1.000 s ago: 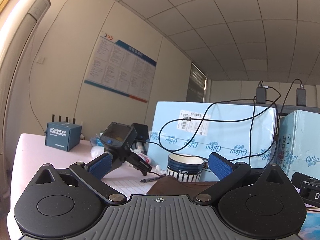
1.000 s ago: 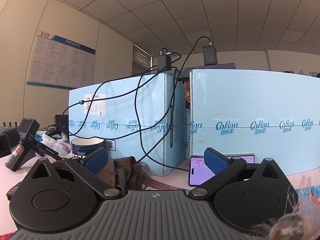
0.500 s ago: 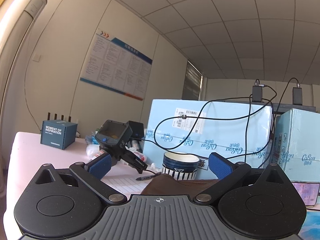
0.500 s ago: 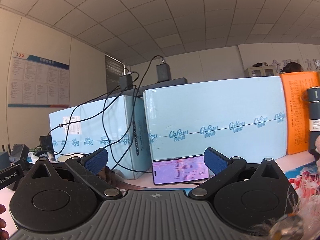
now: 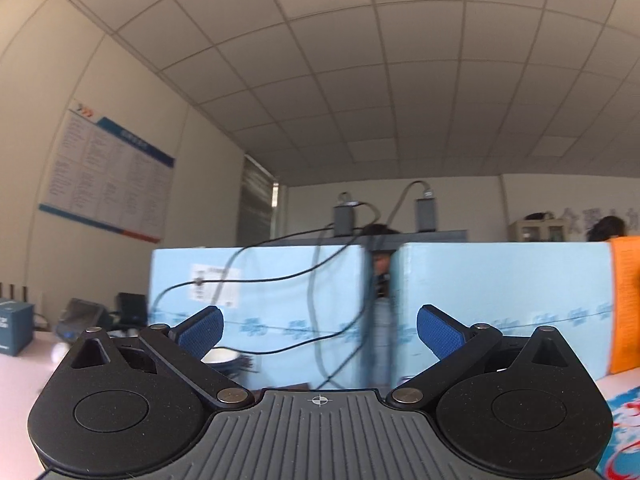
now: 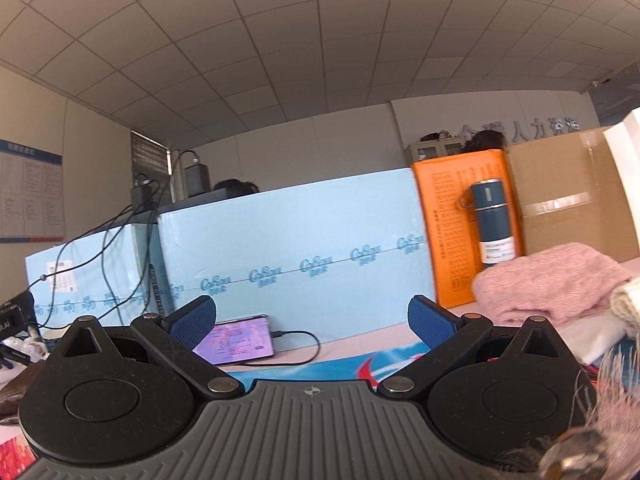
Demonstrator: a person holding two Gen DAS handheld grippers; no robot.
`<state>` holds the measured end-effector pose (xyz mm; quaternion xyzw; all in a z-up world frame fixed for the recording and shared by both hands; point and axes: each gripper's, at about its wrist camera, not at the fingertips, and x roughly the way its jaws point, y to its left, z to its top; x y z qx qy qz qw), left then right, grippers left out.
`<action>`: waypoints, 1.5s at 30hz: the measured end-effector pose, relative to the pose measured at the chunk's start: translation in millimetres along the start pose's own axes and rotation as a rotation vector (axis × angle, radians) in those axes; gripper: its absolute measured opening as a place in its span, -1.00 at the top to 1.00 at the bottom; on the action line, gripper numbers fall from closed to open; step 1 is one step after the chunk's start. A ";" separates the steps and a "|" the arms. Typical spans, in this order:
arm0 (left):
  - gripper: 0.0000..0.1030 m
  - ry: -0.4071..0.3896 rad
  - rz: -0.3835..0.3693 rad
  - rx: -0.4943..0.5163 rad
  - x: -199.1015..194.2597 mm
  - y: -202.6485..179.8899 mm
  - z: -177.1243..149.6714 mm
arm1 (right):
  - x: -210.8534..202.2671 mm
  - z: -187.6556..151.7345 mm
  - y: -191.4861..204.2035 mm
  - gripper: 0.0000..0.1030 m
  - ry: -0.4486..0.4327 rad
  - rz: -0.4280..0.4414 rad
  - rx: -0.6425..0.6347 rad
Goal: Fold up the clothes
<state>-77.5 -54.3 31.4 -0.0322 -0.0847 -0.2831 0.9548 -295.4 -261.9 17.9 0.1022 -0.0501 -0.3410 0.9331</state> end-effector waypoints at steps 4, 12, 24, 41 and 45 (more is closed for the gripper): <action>-1.00 0.107 -0.264 -0.088 13.2 -32.2 13.8 | -10.0 3.9 -42.6 -1.00 0.021 -0.094 0.035; -1.00 0.458 -0.684 -0.350 78.2 -111.1 7.2 | -11.4 21.0 -131.3 -1.00 0.056 -0.306 0.091; -1.00 0.797 -1.011 -0.621 144.3 -263.0 -59.6 | 50.4 55.6 -251.9 -1.00 0.122 -0.369 0.344; -1.00 0.930 -1.019 -0.565 160.2 -389.5 -117.4 | 144.6 29.4 -314.4 -0.94 0.197 -0.431 0.398; -1.00 0.900 -1.024 -0.552 156.8 -396.2 -117.7 | 142.9 21.6 -303.4 -0.57 0.174 -0.397 0.326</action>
